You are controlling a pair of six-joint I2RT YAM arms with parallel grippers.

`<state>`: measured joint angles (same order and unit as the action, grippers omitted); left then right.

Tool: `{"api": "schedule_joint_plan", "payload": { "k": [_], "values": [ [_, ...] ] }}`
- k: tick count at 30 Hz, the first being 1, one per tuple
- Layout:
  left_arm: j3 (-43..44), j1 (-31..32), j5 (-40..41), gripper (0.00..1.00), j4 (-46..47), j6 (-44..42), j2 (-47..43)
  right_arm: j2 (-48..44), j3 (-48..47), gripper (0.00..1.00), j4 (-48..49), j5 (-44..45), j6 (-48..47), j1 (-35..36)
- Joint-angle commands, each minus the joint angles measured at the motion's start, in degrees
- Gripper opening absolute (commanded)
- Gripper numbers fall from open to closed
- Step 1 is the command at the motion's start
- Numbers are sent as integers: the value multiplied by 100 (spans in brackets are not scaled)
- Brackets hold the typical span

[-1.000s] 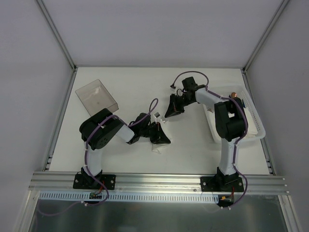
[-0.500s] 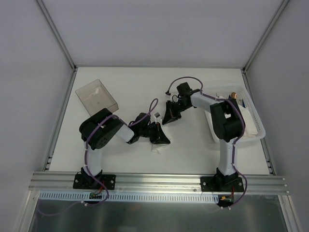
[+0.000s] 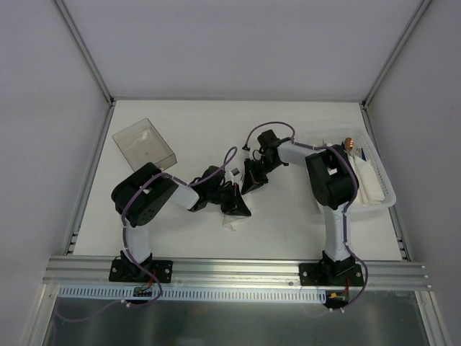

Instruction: Place the utensils on the paper napkin and roll it up

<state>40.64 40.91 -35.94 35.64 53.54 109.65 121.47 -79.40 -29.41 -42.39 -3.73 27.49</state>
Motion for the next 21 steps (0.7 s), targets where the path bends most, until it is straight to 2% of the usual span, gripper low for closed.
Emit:
{"api": "schedule_joint_plan", "payload": {
  "k": [1,4,5,9,14,21],
  "values": [
    [-21,-109,526,10,-1515,-941,-434,210,-14,0,-469,583,-269,99],
    [-13,-109,860,22,-2077,-1214,-1268,219,-23,0,-504,697,-251,125],
    [-13,-109,948,31,-2383,-1353,-1740,228,-23,0,-504,706,-243,117],
    [-100,-109,1387,41,-3052,-1522,-2763,272,-23,0,-531,724,-181,117],
    [-451,-100,1573,39,-3388,-1312,-3387,325,3,0,-540,768,-67,117],
    [-365,49,1661,20,-3187,-1214,-2985,395,12,0,-540,785,-41,117]
  ]
}}
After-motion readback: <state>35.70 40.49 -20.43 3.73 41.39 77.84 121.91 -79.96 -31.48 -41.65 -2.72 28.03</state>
